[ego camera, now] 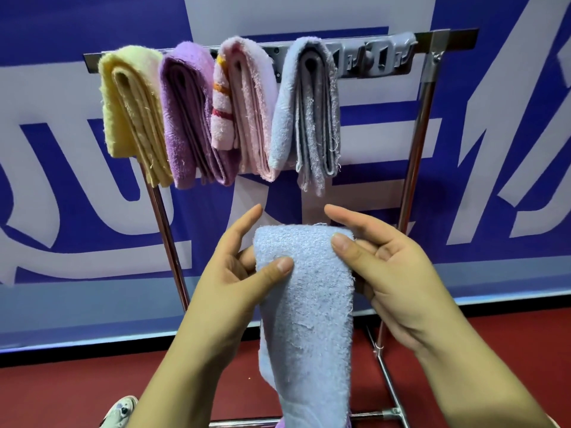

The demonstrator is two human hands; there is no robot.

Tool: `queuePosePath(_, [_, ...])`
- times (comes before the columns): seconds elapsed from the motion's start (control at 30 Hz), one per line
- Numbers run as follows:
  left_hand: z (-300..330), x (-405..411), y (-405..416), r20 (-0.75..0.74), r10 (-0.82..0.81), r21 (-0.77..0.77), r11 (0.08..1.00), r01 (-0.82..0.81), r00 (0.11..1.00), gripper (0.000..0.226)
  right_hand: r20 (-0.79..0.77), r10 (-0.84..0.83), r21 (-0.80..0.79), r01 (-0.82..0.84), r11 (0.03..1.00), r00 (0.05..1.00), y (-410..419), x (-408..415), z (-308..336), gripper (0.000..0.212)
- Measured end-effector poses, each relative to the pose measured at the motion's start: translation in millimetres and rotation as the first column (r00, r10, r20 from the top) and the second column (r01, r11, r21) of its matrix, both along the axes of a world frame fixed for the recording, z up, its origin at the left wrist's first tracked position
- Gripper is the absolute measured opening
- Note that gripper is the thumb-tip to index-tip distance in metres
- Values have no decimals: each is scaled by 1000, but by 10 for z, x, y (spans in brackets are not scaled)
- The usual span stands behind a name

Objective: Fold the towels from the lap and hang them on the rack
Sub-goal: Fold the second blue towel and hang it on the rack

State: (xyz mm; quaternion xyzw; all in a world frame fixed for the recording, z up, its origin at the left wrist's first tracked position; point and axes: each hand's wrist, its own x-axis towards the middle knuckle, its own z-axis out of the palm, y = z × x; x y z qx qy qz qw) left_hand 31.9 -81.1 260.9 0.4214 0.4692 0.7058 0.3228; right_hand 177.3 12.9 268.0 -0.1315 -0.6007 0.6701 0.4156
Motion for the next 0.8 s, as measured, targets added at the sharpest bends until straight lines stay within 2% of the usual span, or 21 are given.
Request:
queuePosePath(0.07, [10, -12, -4, 2, 59, 37, 998, -59, 998, 66, 32, 30, 38, -32, 999, 999, -8, -8, -32, 44])
queuePosePath(0.17, [39, -17, 7, 11, 79, 57, 995, -79, 997, 63, 117, 97, 105, -109, 988, 988, -36, 10, -58, 41])
queuePosePath(0.3, [44, -29, 32, -28, 45, 56, 998, -43, 999, 63, 74, 11, 172, -24, 985, 997, -39, 34, -1, 38])
queuePosePath(0.4, [57, -20, 33, -97, 106, 83, 992, -98, 990, 57, 82, -58, 292, 31, 956, 995, -26, 36, 35, 37])
queuePosePath(0.53, [96, -56, 16, -260, 181, 118, 981, -155, 949, 54, 86, -87, 412, 44, 910, 992, -6, 42, 39, 31])
queuePosePath(0.63, [139, -84, 12, -323, 215, 146, 973, -176, 922, 52, 100, -118, 500, 53, 864, 988, 20, 43, 48, 41])
queuePosePath(0.73, [187, -80, 25, -259, 157, 168, 979, -116, 953, 51, 89, -82, 510, 25, 860, 993, 41, 49, 87, 45])
queuePosePath(0.8, [211, -74, 49, -197, 111, 176, 981, -76, 974, 50, 29, -9, 429, -4, 903, 1000, 54, 51, 109, 44])
